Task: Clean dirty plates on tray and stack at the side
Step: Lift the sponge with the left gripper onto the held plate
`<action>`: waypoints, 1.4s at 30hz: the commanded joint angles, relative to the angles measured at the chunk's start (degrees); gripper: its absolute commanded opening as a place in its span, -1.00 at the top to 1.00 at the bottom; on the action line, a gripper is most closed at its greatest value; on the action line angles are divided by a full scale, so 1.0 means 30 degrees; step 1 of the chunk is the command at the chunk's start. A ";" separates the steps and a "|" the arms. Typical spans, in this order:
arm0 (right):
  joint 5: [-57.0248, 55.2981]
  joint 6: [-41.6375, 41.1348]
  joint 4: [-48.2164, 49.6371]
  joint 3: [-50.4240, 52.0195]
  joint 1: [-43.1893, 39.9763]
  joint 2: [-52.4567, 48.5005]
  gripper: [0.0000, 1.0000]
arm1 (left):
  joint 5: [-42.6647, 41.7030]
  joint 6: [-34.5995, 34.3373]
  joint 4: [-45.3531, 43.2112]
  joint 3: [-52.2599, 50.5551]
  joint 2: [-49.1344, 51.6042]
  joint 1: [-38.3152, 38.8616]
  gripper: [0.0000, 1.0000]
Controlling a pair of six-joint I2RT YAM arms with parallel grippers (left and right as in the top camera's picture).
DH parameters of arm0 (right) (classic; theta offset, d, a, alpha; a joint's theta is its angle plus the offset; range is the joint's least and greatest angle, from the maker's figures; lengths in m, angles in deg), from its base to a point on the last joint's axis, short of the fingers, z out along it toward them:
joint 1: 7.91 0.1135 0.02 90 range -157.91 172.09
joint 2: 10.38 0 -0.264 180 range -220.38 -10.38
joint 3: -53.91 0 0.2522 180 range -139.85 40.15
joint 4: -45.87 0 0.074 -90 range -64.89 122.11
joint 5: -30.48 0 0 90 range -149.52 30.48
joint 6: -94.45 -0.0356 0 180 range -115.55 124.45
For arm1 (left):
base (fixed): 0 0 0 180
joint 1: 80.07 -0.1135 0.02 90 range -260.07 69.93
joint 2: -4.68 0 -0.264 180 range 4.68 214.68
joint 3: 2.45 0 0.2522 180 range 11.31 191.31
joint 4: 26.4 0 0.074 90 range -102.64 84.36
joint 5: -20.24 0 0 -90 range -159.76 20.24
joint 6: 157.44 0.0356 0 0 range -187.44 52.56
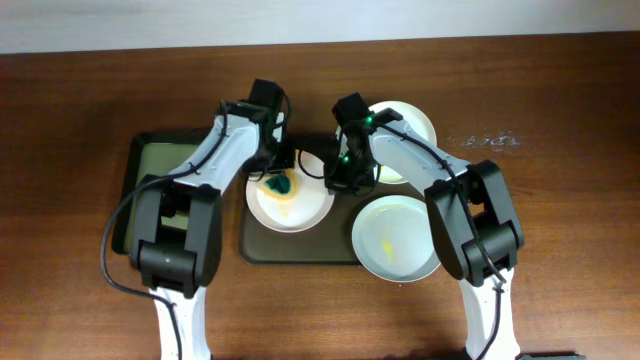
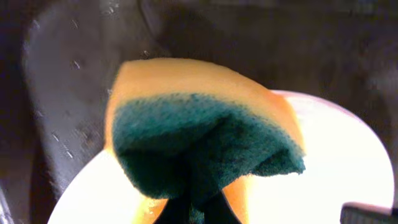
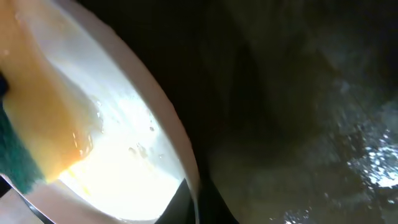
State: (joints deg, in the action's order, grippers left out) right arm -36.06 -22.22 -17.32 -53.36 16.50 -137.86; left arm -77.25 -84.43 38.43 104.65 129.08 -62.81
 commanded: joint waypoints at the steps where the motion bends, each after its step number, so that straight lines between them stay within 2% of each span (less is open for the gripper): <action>1: 0.0029 0.0102 0.0117 0.0168 -0.0036 -0.0386 0.91 | -0.5785 0.2783 0.2091 -0.1333 0.0678 0.0860 1.00; 2: 0.0029 0.0102 0.0117 0.0168 -0.0036 -0.0386 0.92 | -0.7905 0.4641 0.2965 -0.1333 0.0670 0.0860 1.00; 3: 0.0029 0.0095 0.0124 0.0168 -0.0036 -0.0386 0.92 | -0.8357 0.5311 0.3810 -0.1333 0.0678 0.0860 1.00; 8: 0.0036 0.0102 0.0102 0.0168 -0.0036 -0.0386 0.92 | -0.7898 0.5748 0.4364 -0.1333 0.0670 0.0590 1.00; 10: 0.0029 0.0095 0.0095 0.0168 -0.0036 -0.0386 0.92 | -0.3344 0.2834 0.2812 -0.1333 0.0670 0.0437 1.00; 11: 0.0015 0.0102 0.0080 0.0168 -0.0036 -0.0386 0.91 | 0.1421 -0.0342 0.1902 -0.1333 0.0670 0.0444 1.00; 12: -0.0044 0.0095 0.0022 0.0168 -0.0036 -0.0386 0.92 | 0.4328 -0.2659 0.1501 -0.1333 0.0670 0.0444 1.00; 13: -0.0117 0.0095 -0.0080 0.0168 -0.0036 -0.0386 0.91 | 0.6040 -0.3949 0.1122 -0.1333 0.0670 0.0444 1.00; 16: -0.1195 0.0073 -0.0692 0.0233 0.0000 -0.0393 0.92 | 0.9428 -0.4459 -0.0852 -0.1326 0.0670 0.0444 1.00; 18: -0.1202 0.0022 -0.0816 0.0372 -0.0007 -0.0393 0.92 | 1.0688 -0.4459 -0.1027 -0.1173 0.0670 0.0444 1.00; 20: -0.1355 -0.0386 -0.0809 0.0831 0.0000 -0.0393 0.91 | 1.0193 -0.4233 -0.0750 -0.0823 0.0670 0.0299 1.00; 22: -0.1399 -0.0925 -0.0721 0.1807 0.0000 -0.0393 0.91 | 0.6040 -0.0809 -0.0663 -0.0372 0.0670 -0.0029 1.00; 24: -0.0816 -0.0911 -0.0729 0.2375 -0.0007 -0.0393 0.92 | 0.3147 0.0073 0.0211 -0.0233 0.0670 -0.0488 1.00; 27: 0.0182 -0.0699 -0.0984 0.2368 -0.0007 -0.0386 0.92 | 0.1107 0.1122 0.1093 -0.0233 0.0670 -0.0933 1.00; 31: 0.0714 0.0080 -0.1661 0.2368 -0.0007 -0.0386 0.91 | 0.0554 0.2229 0.1596 -0.0233 0.0670 -0.1100 1.00; 35: 0.1894 0.1421 -0.0991 0.2412 -0.0022 -0.0386 0.92 | 0.0539 0.2331 0.1690 -0.0233 0.0670 -0.1151 1.00; 41: 0.5260 0.4073 0.0729 0.3082 -0.0233 -0.0386 0.92 | -0.1005 0.4299 0.1756 -0.0233 0.0670 -0.1151 1.00; 42: 0.5676 0.4481 0.0721 0.3147 -0.0444 -0.0386 0.92 | -0.2310 0.5457 0.1756 -0.0233 0.0670 -0.1151 1.00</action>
State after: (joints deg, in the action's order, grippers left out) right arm -22.61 -16.91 -15.66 -46.11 14.66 -136.66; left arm -79.21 -74.66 44.11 103.80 128.75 -66.09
